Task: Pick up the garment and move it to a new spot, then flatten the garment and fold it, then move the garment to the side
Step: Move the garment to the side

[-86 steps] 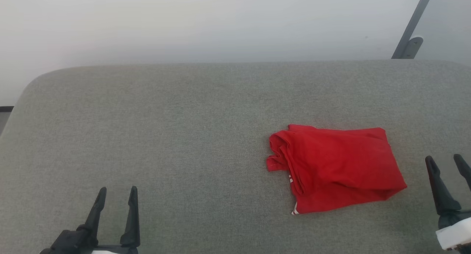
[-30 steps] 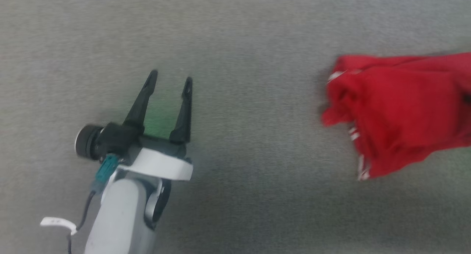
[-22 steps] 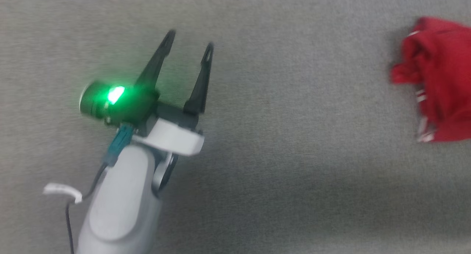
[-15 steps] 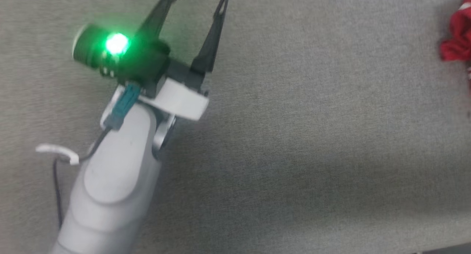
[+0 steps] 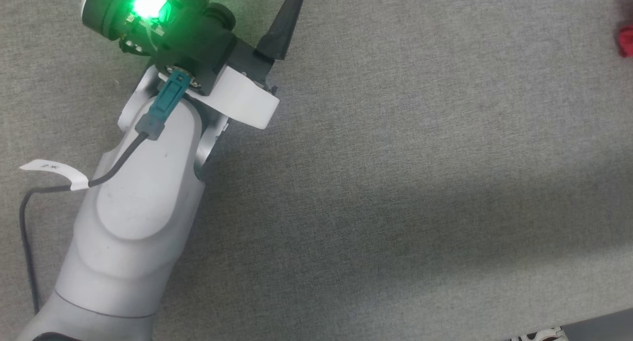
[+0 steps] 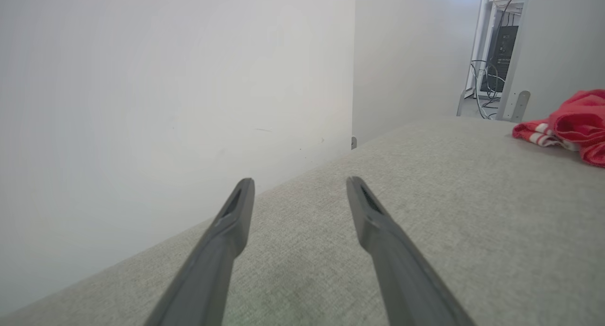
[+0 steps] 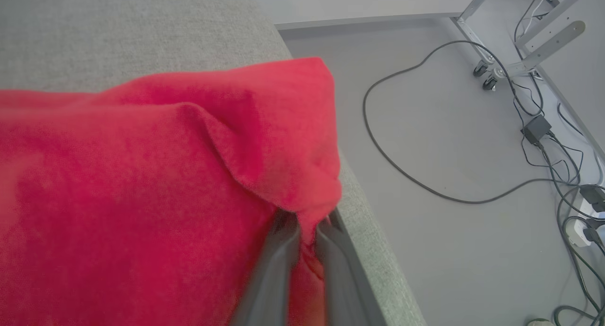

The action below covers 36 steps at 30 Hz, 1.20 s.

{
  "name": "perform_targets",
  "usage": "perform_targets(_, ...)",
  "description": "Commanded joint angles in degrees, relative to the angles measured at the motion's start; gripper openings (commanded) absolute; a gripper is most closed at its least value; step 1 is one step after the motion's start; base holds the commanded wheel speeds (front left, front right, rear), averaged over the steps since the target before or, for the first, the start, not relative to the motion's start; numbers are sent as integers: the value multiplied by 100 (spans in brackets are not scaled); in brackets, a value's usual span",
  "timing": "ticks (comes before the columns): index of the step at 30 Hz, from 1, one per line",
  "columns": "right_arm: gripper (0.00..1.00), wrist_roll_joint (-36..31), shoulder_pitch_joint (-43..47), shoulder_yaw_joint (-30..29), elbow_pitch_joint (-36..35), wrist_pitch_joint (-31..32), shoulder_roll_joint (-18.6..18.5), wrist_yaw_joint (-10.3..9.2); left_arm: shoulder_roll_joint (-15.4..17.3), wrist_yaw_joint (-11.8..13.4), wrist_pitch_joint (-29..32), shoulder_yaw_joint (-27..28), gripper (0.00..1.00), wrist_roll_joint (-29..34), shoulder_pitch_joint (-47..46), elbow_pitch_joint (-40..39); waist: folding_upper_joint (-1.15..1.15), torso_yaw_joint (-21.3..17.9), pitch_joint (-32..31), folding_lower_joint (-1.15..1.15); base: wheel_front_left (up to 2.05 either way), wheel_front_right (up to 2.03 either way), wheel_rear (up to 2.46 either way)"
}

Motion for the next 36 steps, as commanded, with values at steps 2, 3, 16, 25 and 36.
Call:
perform_targets(2,8,-63,-142,132,162,-154,82,-8,62,36,-25,21,100,52,46,2,0,-13,-5,0,0,0,0)
perform_targets(3,36,-72,-177,198,221,-213,114,-7,75,40,-25,28,100,43,78,-7,0,-20,-14,0,0,0,0)
perform_targets(16,100,146,154,1116,-113,-949,-149,-8,-38,158,-25,205,100,-377,974,-29,0,312,-927,0,0,0,0)
perform_targets(25,100,84,823,1934,-1205,-1409,120,-8,-211,136,-25,682,100,-746,2271,60,0,865,-1906,0,0,0,0)
perform_targets(36,100,-572,1942,1337,-1994,-1488,838,-8,-430,69,-25,1341,100,-869,3606,80,0,1529,-2798,0,0,0,0)
